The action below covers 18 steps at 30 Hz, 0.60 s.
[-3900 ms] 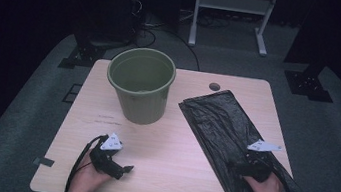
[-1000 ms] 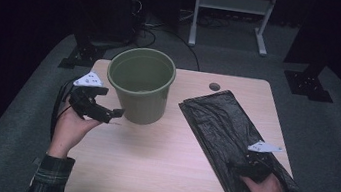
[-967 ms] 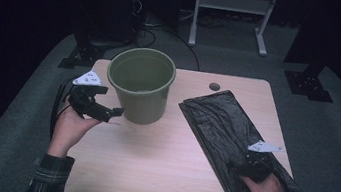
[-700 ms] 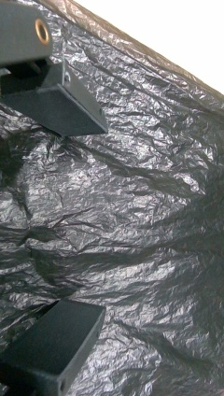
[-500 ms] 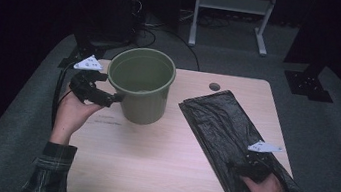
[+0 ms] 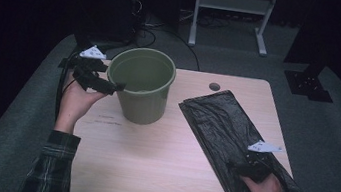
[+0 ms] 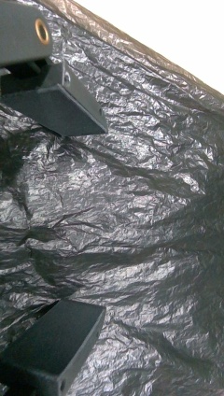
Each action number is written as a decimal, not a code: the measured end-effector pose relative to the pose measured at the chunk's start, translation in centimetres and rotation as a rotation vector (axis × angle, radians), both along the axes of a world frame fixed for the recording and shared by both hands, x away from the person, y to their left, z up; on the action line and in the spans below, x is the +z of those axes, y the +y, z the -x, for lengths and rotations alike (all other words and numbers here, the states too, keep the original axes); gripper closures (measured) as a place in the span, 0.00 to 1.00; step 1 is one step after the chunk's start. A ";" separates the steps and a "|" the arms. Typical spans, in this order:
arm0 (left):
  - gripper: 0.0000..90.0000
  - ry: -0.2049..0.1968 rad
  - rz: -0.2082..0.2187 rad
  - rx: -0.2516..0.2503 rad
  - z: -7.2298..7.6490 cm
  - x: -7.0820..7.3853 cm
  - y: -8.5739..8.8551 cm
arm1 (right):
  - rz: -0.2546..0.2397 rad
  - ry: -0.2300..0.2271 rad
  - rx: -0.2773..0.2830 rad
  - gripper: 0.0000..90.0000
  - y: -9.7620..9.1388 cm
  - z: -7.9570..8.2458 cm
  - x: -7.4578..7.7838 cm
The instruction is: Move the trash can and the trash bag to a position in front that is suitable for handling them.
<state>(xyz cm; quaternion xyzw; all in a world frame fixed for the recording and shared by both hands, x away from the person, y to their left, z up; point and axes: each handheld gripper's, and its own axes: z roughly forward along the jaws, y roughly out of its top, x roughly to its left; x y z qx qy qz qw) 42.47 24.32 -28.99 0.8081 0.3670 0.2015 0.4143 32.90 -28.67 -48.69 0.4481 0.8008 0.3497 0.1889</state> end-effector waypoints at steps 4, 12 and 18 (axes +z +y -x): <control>0.00 0.008 -0.005 0.006 -0.7 -0.3 0.2 | 0.000 0.001 0.001 0.11 0.0 0.0 0.0; 0.00 0.036 -0.023 0.028 -2.2 -0.8 0.2 | 0.000 0.001 0.000 0.11 0.0 0.0 0.0; 0.00 0.059 -0.032 0.044 -3.2 -1.2 0.2 | -0.001 0.000 -0.001 0.11 0.0 0.0 0.0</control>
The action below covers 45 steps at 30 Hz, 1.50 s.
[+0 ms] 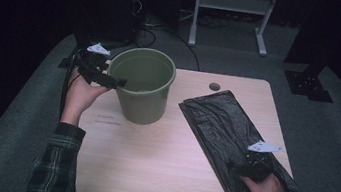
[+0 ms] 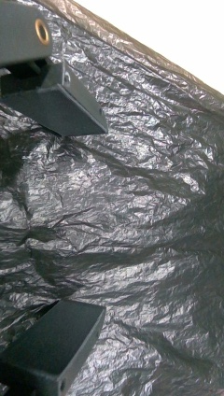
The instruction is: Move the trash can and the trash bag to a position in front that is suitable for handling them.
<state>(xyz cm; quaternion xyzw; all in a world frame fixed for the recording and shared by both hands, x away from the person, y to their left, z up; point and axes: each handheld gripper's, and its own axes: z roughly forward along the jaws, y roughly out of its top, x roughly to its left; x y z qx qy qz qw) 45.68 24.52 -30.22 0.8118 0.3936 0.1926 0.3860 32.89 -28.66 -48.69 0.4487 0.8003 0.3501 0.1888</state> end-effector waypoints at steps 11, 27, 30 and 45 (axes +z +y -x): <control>0.00 0.050 0.002 0.011 -1.1 -0.8 0.3 | 0.001 0.000 0.001 0.11 0.0 0.0 0.0; 0.00 0.089 0.021 -0.066 -0.4 -1.2 -1.5 | 0.001 0.000 0.000 0.11 0.0 0.0 0.0; 0.00 0.094 0.016 -0.087 0.2 -1.1 -1.9 | 0.002 0.000 -0.001 0.11 0.0 0.0 0.0; 0.00 0.095 0.052 -0.199 3.9 -1.8 -4.5 | 0.002 0.000 -0.003 0.11 0.0 0.0 0.0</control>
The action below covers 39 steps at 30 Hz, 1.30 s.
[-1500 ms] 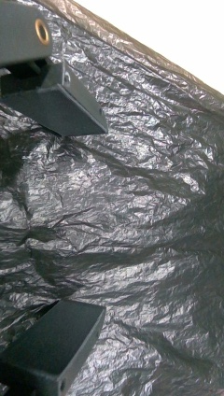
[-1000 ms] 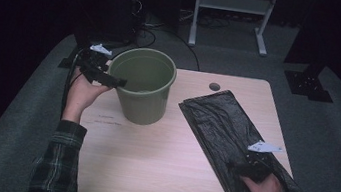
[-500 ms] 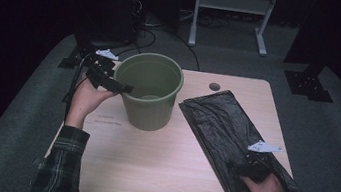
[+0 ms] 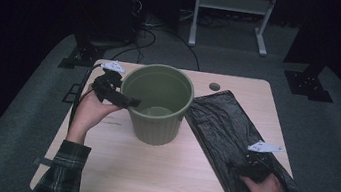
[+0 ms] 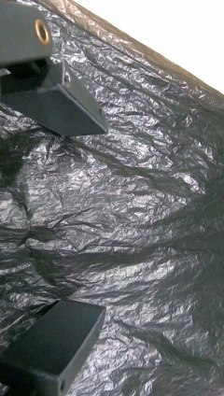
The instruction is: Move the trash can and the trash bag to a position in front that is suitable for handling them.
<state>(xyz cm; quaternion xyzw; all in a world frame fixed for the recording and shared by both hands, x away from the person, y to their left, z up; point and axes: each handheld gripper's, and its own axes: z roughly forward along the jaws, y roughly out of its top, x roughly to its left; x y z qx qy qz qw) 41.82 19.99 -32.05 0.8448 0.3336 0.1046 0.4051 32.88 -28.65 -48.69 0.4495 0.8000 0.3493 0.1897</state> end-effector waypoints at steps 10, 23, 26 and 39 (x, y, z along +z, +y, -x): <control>0.00 -0.007 0.008 -0.050 2.9 -0.1 -1.3 | 0.001 -0.001 0.001 0.11 0.0 0.0 0.0; 0.00 -0.010 0.018 -0.098 6.1 -0.2 -3.1 | 0.000 0.001 0.000 0.11 0.0 0.0 0.0; 0.00 -0.011 0.028 -0.107 6.7 -0.3 -3.5 | 0.001 0.001 0.000 0.11 0.0 0.0 0.0; 0.00 -0.028 0.038 -0.127 7.5 -0.4 -3.7 | 0.001 0.000 -0.001 0.11 0.0 0.0 0.0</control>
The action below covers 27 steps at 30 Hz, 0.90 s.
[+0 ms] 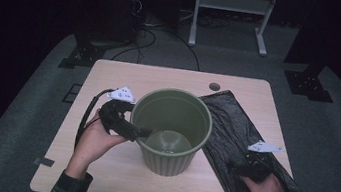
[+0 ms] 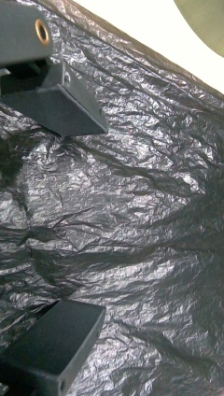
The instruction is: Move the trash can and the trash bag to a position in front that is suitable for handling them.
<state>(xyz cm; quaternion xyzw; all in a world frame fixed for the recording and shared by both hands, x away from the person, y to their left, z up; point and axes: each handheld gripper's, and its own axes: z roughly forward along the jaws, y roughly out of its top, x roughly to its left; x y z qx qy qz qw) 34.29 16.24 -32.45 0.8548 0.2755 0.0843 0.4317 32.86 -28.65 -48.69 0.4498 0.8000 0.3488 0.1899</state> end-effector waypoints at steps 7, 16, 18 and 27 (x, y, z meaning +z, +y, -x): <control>0.00 -0.038 0.024 0.021 -0.5 1.0 0.6 | 0.000 0.000 0.000 0.11 0.0 0.0 0.0; 0.00 -0.101 0.048 0.071 0.8 2.6 2.8 | 0.000 0.000 -0.001 0.11 0.0 0.0 0.0; 0.00 -0.104 0.049 0.082 1.5 2.6 3.5 | 0.000 0.000 -0.001 0.11 0.0 0.0 0.0; 0.00 -0.118 0.048 0.125 4.1 2.2 6.2 | 0.000 0.000 -0.003 0.11 0.0 0.0 0.0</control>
